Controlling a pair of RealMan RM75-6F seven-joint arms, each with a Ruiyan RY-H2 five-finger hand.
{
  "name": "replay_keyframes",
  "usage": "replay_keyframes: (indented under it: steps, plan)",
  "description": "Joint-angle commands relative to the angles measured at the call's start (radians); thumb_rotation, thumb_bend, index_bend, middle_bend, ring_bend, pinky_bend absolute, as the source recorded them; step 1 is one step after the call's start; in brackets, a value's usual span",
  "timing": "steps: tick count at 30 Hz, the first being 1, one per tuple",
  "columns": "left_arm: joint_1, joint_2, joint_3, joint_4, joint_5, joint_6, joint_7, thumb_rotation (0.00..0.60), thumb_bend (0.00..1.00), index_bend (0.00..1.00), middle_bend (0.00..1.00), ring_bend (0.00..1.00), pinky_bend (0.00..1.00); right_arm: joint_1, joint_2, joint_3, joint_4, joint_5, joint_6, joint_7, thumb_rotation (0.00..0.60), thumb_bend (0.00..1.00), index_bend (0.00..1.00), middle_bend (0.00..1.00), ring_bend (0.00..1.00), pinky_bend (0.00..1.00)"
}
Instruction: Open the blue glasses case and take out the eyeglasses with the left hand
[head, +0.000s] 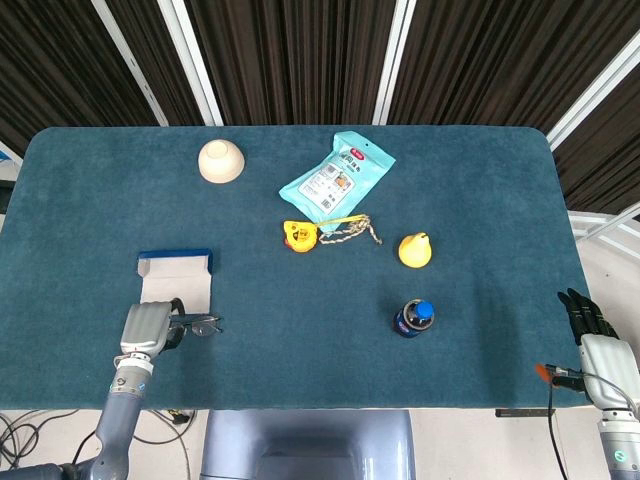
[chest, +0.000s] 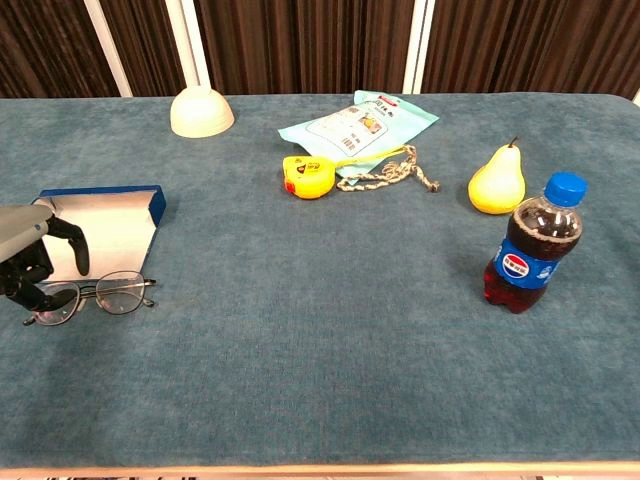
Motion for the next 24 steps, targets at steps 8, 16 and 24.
replay_keyframes:
  steps: [8, 16, 24]
  plan:
    - [-0.006, -0.032, 0.000, 0.007, -0.010, 0.003, -0.016, 0.600, 0.37, 0.48, 1.00, 0.98, 1.00, 0.001, 0.002, -0.001, -0.002, 0.001, -0.003, 0.003, 0.600, 0.19, 0.00, 0.00, 0.00, 0.21]
    - [-0.010, -0.036, -0.004, 0.008, -0.031, 0.006, -0.012, 0.600, 0.37, 0.49, 1.00, 0.98, 1.00, 0.001, 0.002, 0.000, -0.003, 0.002, -0.003, 0.004, 0.600, 0.19, 0.00, 0.00, 0.00, 0.21]
    - [-0.013, -0.037, -0.007, 0.015, -0.052, 0.004, -0.012, 0.600, 0.38, 0.52, 1.00, 0.98, 1.00, 0.001, 0.002, -0.001, -0.003, 0.001, -0.002, 0.004, 0.600, 0.19, 0.00, 0.00, 0.00, 0.21]
